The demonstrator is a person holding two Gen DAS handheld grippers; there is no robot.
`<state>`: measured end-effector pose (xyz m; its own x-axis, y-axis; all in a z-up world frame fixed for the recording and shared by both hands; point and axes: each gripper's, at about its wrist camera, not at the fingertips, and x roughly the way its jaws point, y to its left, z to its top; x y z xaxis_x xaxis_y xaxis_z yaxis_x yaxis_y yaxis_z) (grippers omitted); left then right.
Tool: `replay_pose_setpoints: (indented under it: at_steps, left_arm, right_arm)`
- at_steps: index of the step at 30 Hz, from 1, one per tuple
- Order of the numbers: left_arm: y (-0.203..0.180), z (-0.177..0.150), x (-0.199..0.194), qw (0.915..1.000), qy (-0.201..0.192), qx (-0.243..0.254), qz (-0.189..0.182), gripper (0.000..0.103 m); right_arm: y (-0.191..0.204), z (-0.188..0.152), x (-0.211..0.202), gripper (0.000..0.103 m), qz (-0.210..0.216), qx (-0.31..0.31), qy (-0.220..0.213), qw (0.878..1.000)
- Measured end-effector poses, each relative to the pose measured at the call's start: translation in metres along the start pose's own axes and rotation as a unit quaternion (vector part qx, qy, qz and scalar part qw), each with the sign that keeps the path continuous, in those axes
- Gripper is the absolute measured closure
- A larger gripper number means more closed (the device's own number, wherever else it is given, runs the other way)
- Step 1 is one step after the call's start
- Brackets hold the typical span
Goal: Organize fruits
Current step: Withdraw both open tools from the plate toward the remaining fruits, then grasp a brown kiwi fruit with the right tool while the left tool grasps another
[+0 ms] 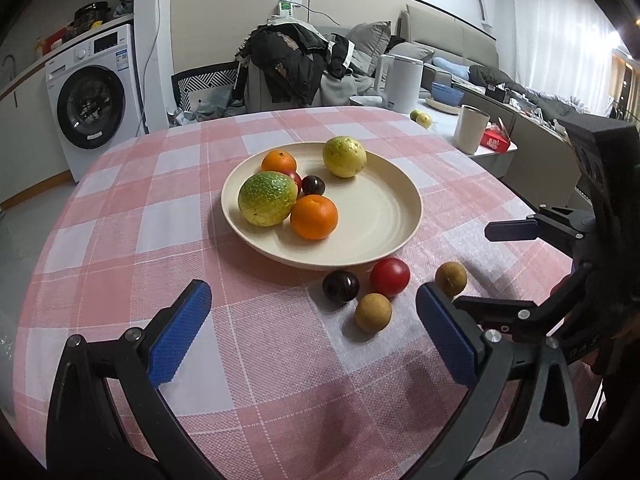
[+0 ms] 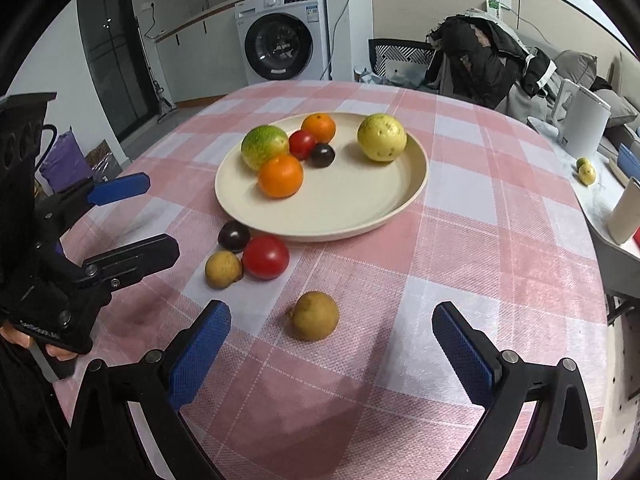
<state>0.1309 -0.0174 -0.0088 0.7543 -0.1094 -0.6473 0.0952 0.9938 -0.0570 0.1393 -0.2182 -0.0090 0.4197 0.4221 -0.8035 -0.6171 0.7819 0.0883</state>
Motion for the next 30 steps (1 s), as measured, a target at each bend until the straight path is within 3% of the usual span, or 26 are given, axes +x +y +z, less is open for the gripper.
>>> replay_pose_setpoints:
  at_steps: [7,18,21,30]
  left_arm:
    - [-0.001,-0.002,0.006,0.9999,0.013,0.004,0.0,0.001]
    - [-0.005,-0.004,0.013,0.9995,0.029,0.013,-0.004,0.001]
    - [-0.006,-0.005,0.014,0.9994,0.031,0.015,-0.004,0.001]
    - [-0.006,-0.005,0.018,0.9991,0.04,0.013,-0.01,0.001]
  right_arm:
    - [0.0,-0.004,0.01,0.002,0.006,-0.001,0.013,1.0]
    - [0.005,-0.006,0.015,0.034,0.037,-0.015,0.024,0.999]
    - [0.007,-0.007,0.016,0.045,0.036,-0.021,0.022,0.999]
    - [0.005,-0.006,0.016,0.066,0.029,-0.017,0.018,0.999]
